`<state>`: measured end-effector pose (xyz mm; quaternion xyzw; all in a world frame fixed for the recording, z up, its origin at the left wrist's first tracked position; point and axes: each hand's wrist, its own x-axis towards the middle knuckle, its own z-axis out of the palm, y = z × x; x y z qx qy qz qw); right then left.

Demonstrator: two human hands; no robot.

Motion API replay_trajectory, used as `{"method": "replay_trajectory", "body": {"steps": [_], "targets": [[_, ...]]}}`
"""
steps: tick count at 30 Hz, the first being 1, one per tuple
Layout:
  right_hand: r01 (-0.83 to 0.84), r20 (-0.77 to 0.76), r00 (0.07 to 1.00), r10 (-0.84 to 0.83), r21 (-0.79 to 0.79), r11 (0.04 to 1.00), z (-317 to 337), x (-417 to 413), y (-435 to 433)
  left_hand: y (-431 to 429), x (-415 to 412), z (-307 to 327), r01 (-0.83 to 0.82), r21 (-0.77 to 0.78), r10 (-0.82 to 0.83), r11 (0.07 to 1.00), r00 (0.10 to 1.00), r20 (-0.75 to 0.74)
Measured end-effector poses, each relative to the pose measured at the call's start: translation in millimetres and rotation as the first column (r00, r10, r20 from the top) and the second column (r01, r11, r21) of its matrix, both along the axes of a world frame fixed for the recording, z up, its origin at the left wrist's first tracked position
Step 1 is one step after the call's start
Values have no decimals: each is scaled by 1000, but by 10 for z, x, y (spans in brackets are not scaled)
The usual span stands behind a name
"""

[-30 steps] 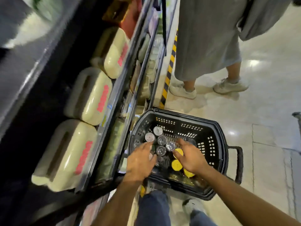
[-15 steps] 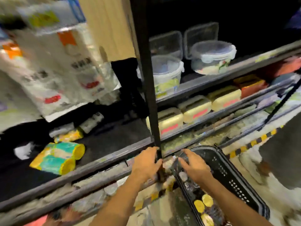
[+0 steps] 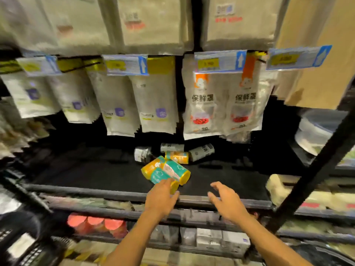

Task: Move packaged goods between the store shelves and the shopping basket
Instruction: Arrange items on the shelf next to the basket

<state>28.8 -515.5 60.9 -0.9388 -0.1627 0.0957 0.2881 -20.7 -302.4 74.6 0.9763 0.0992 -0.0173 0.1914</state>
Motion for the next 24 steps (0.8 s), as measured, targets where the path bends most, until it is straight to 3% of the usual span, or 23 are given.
{"method": "replay_trajectory", "body": {"steps": [10,14,18,20,24], "targets": [[58,-58,997,-58,-3,998,-171,546,1210,1098,480,-289,-124,-78,119,989,990,-69],[117,-134,984,-119,-28,993,-445,875,1407,1174,781,-532,-269,-195,239,943,957,-164],[160,-193,969,-157,1,987,-736,1210,1539,1163,1133,-885,-445,-329,358,833,887,-293],[203,-191,963,-188,63,977,-903,1340,1564,1122,1293,-1041,-556,-373,434,742,824,-365],[239,-282,933,-226,13,971,-1262,1549,1548,977,1520,-1247,-709,-467,531,528,705,-471]]}}
